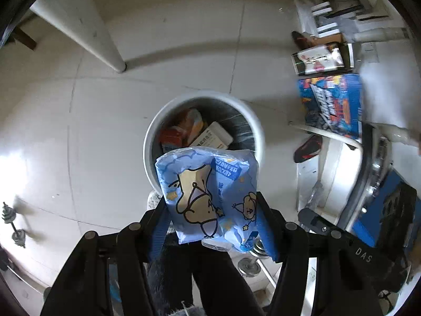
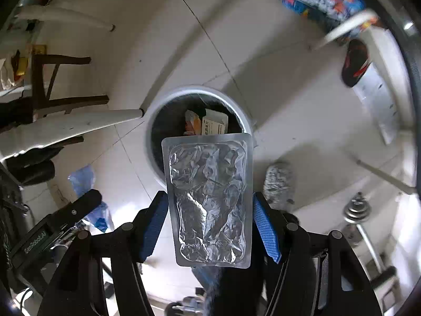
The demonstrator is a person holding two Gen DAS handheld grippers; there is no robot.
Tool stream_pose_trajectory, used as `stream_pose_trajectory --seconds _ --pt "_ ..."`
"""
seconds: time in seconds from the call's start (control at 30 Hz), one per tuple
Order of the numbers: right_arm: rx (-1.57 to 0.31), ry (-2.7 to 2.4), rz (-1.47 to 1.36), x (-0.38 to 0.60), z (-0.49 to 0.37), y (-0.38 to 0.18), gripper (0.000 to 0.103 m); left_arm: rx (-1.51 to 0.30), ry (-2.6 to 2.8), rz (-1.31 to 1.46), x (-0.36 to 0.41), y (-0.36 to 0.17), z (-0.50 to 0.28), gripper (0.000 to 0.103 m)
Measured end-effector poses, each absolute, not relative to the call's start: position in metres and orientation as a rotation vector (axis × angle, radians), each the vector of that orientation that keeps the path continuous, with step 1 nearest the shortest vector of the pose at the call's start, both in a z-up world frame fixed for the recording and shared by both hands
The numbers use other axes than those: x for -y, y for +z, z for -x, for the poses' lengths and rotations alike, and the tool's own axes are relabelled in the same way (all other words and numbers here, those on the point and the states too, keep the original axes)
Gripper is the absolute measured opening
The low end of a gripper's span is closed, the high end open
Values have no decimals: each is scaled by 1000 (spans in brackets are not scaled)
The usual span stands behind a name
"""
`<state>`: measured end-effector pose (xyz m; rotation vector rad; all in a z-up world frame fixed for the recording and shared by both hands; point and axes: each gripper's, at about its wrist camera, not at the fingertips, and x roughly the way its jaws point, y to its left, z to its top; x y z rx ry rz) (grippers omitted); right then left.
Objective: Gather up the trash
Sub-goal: 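Carry wrapper and blister pack over the bin and open both tools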
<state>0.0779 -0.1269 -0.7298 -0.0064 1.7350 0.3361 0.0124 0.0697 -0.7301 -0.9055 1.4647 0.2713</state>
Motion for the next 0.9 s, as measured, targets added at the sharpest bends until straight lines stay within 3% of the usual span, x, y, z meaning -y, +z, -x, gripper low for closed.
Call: stream_pose_trajectory --seconds 0.07,0.13,0.2,0.3,0.37,0.4,0.9 --pt "-1738 342 13 125 -78 -756 67 -1472 273 921 -67 -752 -13 60" --pt "-1752 349 5 124 -81 -777 67 -1475 278 929 -67 -763 -11 68" --pt "-1751 366 -12 120 -84 -793 67 -1474 293 934 -70 -769 -8 84" --pt "-1760 411 -25 113 -85 -803 68 -1470 318 911 -75 -771 -1 97" --pt "-1751 420 -15 111 -83 -803 87 -1466 352 886 -79 -766 4 97" --pt "-1741 417 7 110 -82 -800 101 -1459 369 876 -81 -762 8 97" --pt "-1582 356 338 112 -54 -702 102 -1408 512 600 -66 -666 45 97"
